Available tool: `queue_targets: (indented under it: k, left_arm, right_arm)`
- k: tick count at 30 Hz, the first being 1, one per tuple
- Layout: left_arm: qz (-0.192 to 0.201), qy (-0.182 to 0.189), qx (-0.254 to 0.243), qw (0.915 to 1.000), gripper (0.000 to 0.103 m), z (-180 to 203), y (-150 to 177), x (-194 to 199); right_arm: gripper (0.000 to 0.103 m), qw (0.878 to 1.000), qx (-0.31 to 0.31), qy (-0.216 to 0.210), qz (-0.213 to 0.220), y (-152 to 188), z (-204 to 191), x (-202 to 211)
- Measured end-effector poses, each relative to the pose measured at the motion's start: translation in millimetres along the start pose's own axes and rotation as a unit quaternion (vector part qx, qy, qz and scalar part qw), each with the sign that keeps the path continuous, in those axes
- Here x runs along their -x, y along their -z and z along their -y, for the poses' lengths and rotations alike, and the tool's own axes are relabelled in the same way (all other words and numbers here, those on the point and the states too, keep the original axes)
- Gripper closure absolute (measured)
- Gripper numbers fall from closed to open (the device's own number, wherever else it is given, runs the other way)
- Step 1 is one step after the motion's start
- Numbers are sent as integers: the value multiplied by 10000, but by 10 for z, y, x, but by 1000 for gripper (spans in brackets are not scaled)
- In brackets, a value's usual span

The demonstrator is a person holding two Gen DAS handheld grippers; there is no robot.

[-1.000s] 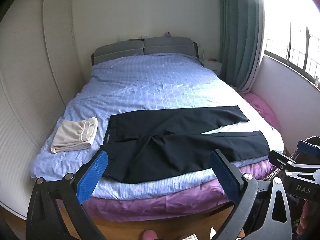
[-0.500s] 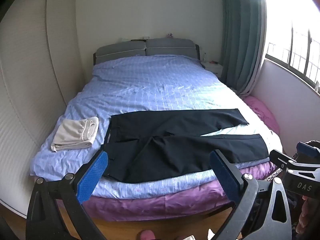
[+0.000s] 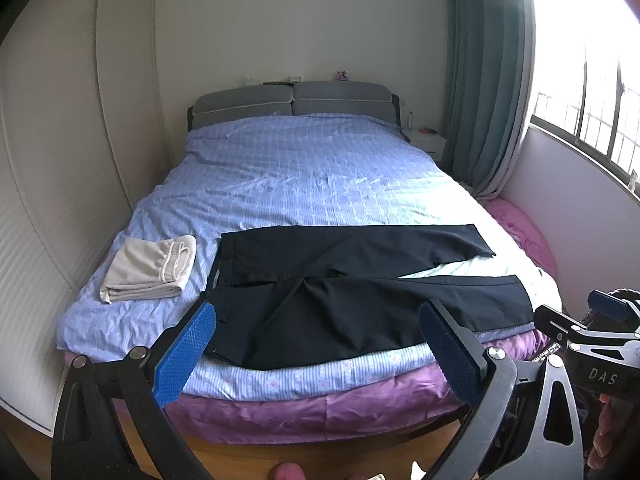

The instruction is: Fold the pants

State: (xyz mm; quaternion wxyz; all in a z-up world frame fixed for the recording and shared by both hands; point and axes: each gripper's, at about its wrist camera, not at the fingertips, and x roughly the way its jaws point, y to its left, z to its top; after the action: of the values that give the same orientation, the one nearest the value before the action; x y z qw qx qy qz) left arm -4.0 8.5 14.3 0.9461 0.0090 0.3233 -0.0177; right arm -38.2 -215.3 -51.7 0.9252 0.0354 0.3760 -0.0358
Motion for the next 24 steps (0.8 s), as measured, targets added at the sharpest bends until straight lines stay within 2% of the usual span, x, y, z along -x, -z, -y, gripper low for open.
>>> queue_targets:
  k: [24]
  left_arm:
    - [108, -11, -56, 9999, 0, 76, -41, -28]
  right_arm:
    - [1, 9998, 71, -43, 183, -41, 28, 21]
